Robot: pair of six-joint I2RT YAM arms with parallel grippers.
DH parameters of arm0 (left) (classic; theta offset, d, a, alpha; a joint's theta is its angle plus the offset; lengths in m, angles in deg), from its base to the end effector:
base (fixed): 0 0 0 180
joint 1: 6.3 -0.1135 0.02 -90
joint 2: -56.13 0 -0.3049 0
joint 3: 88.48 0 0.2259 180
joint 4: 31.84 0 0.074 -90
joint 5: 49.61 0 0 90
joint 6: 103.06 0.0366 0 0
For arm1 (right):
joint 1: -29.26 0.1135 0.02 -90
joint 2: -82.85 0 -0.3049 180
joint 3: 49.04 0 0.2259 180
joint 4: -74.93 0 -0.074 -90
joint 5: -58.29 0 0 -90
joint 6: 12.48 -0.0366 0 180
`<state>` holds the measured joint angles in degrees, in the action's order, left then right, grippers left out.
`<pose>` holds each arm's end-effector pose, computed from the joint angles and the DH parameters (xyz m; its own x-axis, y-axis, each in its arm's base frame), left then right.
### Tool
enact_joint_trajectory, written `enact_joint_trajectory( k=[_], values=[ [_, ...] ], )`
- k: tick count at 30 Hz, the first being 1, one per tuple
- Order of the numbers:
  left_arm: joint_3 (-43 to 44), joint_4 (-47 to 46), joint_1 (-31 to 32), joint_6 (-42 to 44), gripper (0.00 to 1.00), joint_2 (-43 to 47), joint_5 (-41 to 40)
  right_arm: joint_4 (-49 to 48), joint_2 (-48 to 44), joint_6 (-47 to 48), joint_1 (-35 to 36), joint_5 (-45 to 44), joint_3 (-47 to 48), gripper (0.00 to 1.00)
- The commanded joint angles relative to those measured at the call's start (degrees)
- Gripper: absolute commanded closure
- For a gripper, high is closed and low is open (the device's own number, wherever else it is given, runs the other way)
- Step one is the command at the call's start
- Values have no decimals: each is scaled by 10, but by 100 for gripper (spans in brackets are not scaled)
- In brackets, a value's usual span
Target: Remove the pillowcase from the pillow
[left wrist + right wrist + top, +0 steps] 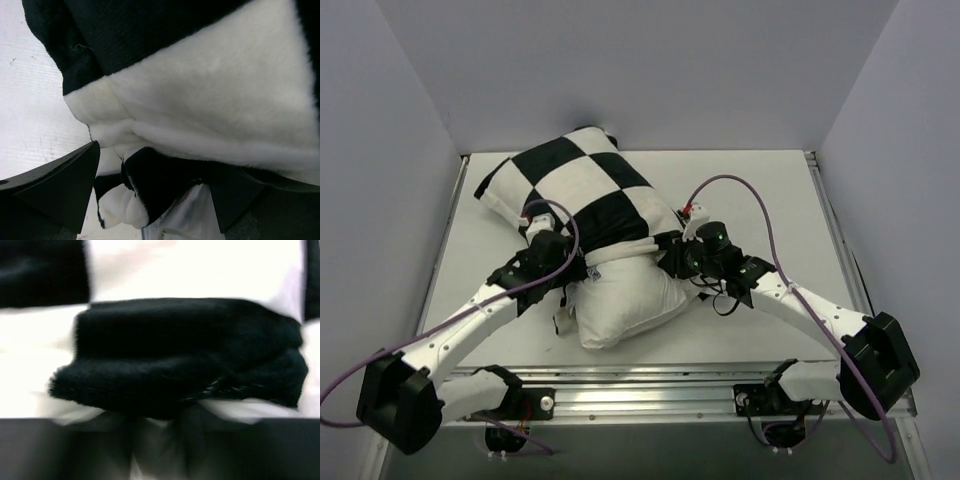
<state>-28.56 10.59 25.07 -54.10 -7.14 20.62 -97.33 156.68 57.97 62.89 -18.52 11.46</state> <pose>0.1636 -0.0852 0.2949 -0.6509 -0.3268 -0.6852 -0.1842 0.9436 -0.2751 0.2095 0.1494 0.3148 -0.5218 0.0442 -0.8519 -0.5750 0.7194 0.3896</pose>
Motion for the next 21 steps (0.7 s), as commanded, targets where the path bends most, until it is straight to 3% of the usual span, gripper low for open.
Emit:
enact_joint_trajectory(
  k=[1, 3, 9, 15, 19, 21],
  values=[
    [27, -155, 1, 37, 7, -47, 81, 3, -16, -43, 109, 79, -48, 89],
    [36, -185, 1, 43, 8, -85, 97, -17, -37, -85, 155, 79, -58, 100],
    [148, -208, 4, 59, 8, -189, 159, -38, -68, -110, 222, 42, -41, 100],
    [229, -192, 0, 73, 8, -221, 126, -27, -42, -91, 193, -43, -27, 100],
    [272, -151, -27, 83, 5, -216, 108, -74, -1, -98, 107, -3, -22, 100],
    [295, -113, -54, 83, 3, -208, 95, -80, 34, -87, 105, -8, 10, 100]
  ],
)
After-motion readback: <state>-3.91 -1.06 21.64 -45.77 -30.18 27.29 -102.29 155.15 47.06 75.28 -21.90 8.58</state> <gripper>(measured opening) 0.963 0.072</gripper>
